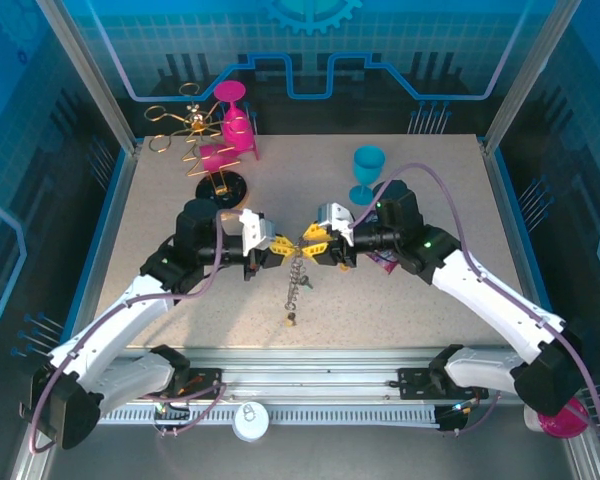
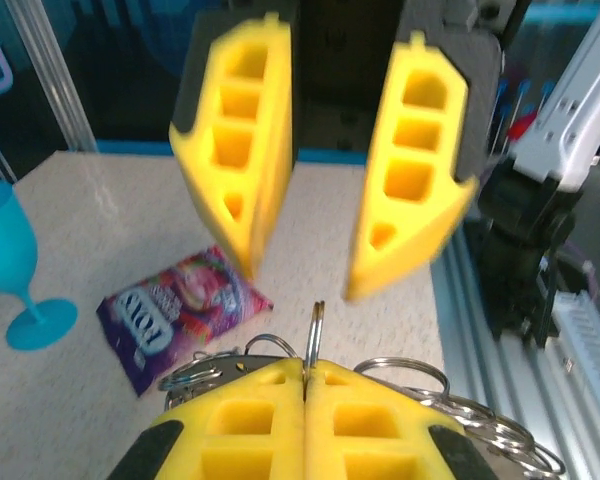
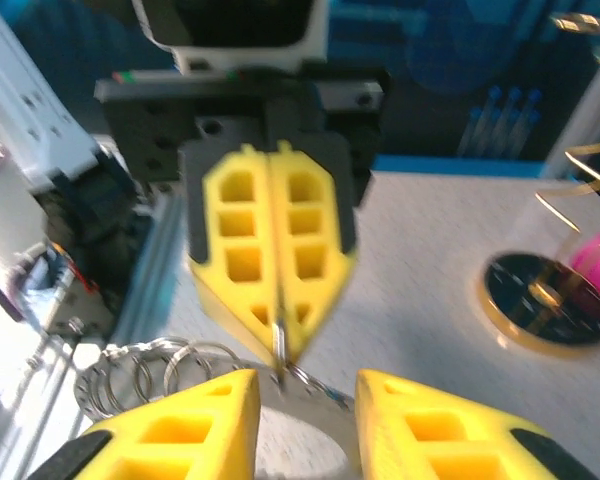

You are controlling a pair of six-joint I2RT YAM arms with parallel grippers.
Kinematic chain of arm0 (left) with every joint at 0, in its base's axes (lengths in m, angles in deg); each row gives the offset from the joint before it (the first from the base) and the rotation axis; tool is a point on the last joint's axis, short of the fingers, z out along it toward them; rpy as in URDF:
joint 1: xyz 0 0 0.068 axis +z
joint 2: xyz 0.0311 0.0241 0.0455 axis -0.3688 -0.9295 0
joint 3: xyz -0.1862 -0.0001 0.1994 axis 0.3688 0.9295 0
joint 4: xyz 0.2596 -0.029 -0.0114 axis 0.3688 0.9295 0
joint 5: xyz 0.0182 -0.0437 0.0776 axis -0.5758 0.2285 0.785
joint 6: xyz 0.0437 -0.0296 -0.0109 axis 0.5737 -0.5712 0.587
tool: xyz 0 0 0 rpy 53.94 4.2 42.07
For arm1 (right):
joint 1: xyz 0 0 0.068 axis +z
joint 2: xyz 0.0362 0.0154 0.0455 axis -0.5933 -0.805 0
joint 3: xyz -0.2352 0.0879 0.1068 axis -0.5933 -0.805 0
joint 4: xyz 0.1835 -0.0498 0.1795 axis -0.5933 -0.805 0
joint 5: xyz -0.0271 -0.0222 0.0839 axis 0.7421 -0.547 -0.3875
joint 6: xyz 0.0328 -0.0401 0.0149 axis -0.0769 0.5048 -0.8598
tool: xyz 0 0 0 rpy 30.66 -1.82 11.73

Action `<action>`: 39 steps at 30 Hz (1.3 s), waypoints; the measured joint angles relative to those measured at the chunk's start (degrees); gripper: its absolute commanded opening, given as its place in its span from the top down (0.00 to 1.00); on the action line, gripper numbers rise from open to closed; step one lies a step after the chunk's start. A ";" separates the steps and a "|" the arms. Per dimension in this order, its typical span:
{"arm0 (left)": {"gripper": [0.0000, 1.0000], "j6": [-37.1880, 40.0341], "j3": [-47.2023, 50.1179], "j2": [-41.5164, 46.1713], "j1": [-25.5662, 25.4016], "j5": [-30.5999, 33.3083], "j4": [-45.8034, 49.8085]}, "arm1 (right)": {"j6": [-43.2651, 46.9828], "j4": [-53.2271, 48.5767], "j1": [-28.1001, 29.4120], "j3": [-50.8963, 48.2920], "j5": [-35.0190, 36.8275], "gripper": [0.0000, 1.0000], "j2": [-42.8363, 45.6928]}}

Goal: Put the keys on the keyring

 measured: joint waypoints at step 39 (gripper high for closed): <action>1.00 18.69 -10.78 -2.47 -4.44 13.05 20.02 | 11.30 -6.93 9.05 4.44 16.83 0.84 -3.82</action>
